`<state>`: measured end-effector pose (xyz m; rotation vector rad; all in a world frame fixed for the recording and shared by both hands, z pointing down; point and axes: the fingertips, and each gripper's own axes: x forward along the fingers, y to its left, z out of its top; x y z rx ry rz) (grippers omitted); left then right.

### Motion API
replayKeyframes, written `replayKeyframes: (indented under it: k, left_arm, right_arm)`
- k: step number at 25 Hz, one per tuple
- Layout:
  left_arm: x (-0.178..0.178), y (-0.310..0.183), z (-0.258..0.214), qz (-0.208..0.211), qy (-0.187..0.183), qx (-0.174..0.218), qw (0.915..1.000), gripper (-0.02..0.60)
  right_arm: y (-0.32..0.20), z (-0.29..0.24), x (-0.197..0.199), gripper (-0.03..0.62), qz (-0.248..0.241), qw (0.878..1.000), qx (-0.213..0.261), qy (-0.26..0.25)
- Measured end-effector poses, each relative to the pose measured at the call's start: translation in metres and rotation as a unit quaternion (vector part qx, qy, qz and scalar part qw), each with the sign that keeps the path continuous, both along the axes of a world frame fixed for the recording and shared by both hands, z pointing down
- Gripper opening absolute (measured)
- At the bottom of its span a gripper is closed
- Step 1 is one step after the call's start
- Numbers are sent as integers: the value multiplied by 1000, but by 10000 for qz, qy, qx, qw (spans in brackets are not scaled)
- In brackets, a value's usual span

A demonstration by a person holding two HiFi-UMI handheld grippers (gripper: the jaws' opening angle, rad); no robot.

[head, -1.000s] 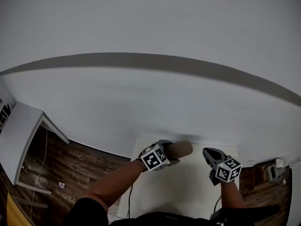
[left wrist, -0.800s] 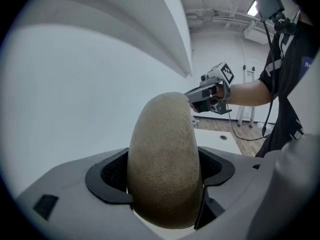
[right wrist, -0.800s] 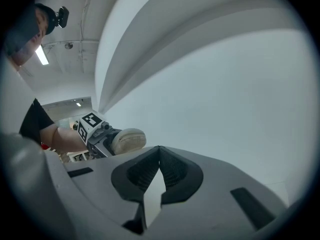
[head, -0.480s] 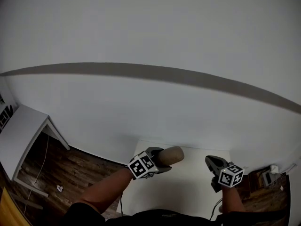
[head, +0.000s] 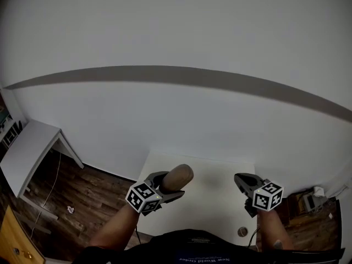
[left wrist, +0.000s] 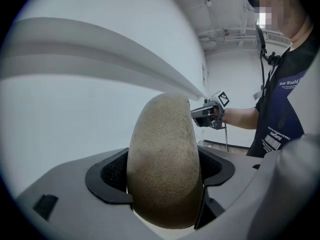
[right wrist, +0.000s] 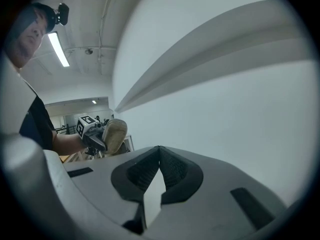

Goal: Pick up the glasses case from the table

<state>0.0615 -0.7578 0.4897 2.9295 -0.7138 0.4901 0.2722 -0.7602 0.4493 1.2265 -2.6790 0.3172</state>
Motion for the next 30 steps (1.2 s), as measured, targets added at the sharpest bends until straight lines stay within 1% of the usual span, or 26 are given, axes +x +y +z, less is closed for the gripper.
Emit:
replayKeyframes:
  k: [3, 5, 8, 12, 14, 17, 20, 23, 27, 30]
  left_arm:
    - [18, 29, -6, -133, 60, -98, 9998, 402]
    - [26, 41, -12, -216, 168, -214, 9994, 402]
    - [34, 58, -24, -248, 379, -331, 9984, 402]
    - [38, 78, -39, -137, 471, -207, 9986, 402]
    - [28, 81, -49, -55, 559, -87, 9984, 402]
    - [5, 76, -62, 83, 722, 88, 9973, 402]
    - [-21, 68, -66, 243, 800, 88, 9965, 402]
    - [-50, 67, -69, 405, 800, 88, 9959, 402]
    - [-88, 60, -67, 365, 897, 110, 9952, 402]
    - [-101, 54, -65, 341, 1032, 50, 9941, 402]
  right_arm:
    - [21, -3, 27, -2, -93, 9999, 27, -67]
    - [29, -1, 37, -2, -169, 9997, 35, -148]
    - [39, 2, 39, -2, -285, 9994, 90, -196]
    - [51, 6, 33, -2, -360, 9989, 56, -281]
    - [53, 6, 23, -2, -317, 9991, 42, -295]
    - [51, -6, 4, -2, -153, 9995, 126, -245]
    - [48, -20, -16, -2, 90, 9991, 257, -338]
    - [44, -25, -41, -2, 230, 9982, 269, -487]
    - [36, -29, -72, -2, 271, 9974, 213, -633]
    - [31, -32, -83, -2, 276, 9968, 188, -733]
